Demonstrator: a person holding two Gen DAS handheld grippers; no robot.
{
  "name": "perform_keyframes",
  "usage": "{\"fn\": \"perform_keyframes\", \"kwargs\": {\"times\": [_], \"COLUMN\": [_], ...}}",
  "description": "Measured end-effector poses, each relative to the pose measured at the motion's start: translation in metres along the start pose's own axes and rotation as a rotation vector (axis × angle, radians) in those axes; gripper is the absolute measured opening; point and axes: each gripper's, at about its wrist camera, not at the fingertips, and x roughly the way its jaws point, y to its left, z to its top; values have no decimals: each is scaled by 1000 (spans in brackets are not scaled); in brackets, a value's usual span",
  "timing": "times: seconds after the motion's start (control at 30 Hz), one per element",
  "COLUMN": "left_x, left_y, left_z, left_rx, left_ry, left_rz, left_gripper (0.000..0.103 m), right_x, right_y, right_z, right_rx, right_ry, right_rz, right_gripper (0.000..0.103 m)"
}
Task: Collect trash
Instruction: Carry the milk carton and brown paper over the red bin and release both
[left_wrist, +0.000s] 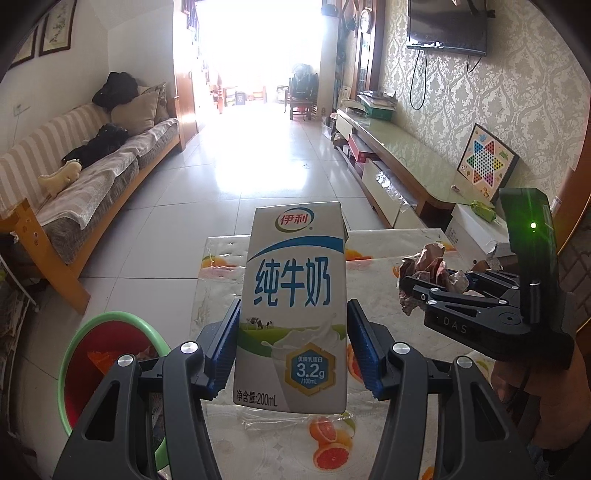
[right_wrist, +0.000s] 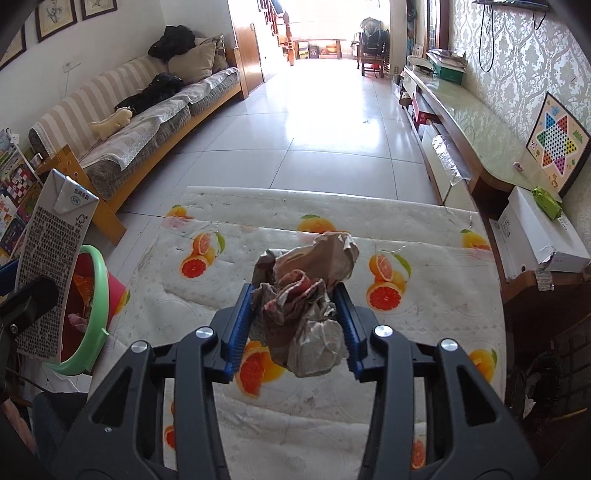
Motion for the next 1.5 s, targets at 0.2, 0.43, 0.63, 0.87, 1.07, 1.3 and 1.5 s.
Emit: {"fn": "perform_keyframes", "kwargs": {"times": [0.2,0.43,0.63,0.87,1.07,1.3,1.5], "left_x": [-44,-75,-89,-97,-97,-78,-56], "left_y": [11,28,44,76,110,170,211], "left_z": [-9,-17,-22,-31,-36,-56,-68], "left_rx": [-51,-84,-114,-151,-183,-273,-324], "left_ry": [-38,-62,-84,-86,-78,-18,33], "left_rz": [24,65,90,131,174,234,239], "left_gripper": [53,53,53,53,53,53,53], "right_x": [-46,-79,-94,-95,-88,-74,-62], "right_y": [17,38,49,75,110,153,180], "right_z": [-10,-11,-8,-4,1,5,8], "right_rx": [-25,-64,-91,-121,-154,-207,-240], "right_ry": [-42,-90,-111,-117,-119,-108,-96], "right_rz": [5,12,14,52,88,136,161], "right_gripper": [42,42,42,42,42,42,42]}}
